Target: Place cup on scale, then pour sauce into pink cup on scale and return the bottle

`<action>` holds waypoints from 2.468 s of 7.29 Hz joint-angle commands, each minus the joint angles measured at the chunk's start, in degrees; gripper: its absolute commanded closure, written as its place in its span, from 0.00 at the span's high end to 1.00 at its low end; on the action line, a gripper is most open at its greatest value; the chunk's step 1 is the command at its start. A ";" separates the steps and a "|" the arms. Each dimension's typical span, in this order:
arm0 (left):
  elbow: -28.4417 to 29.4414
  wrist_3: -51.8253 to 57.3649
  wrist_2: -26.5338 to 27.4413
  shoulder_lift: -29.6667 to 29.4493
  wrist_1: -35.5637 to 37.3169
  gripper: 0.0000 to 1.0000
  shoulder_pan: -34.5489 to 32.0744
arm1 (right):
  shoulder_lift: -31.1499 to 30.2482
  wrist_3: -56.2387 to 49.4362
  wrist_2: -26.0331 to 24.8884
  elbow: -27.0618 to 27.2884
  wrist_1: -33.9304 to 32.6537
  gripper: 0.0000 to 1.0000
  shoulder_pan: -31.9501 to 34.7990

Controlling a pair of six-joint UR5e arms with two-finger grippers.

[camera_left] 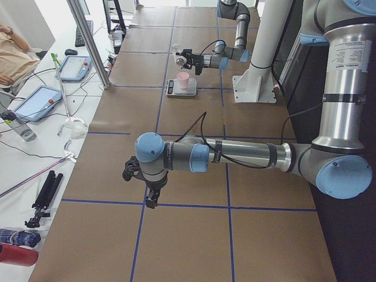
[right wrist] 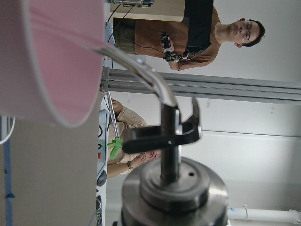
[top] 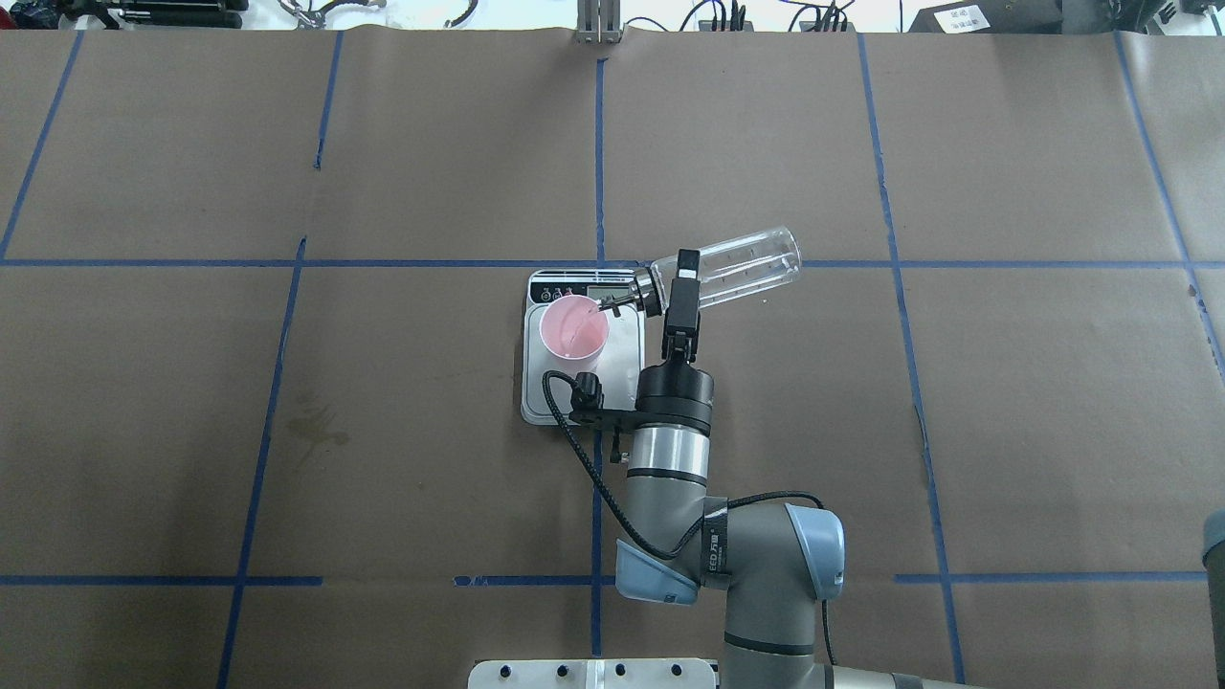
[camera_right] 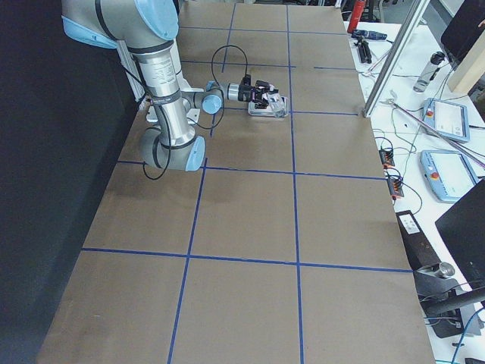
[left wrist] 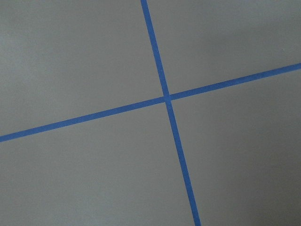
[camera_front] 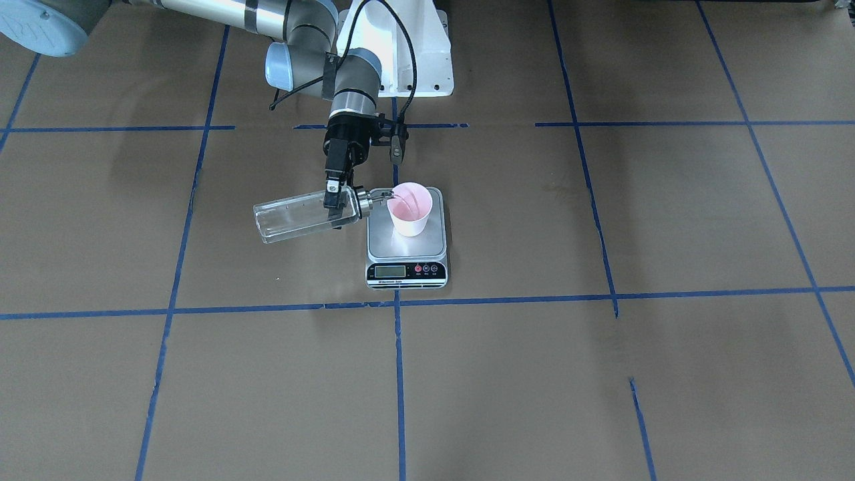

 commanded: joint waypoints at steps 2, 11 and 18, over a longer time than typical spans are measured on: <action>0.04 0.00 0.00 0.00 0.08 1.00 0.03 | -0.13 -1.71 -1.10 -0.02 0.11 0.00 -0.29; 0.04 0.00 0.00 0.00 0.00 1.00 0.03 | -0.48 -1.62 -1.45 -0.11 0.46 0.00 -0.47; 0.13 -0.09 0.00 0.00 -0.09 1.00 0.03 | -1.09 -0.47 0.73 -0.02 14.82 0.00 -0.38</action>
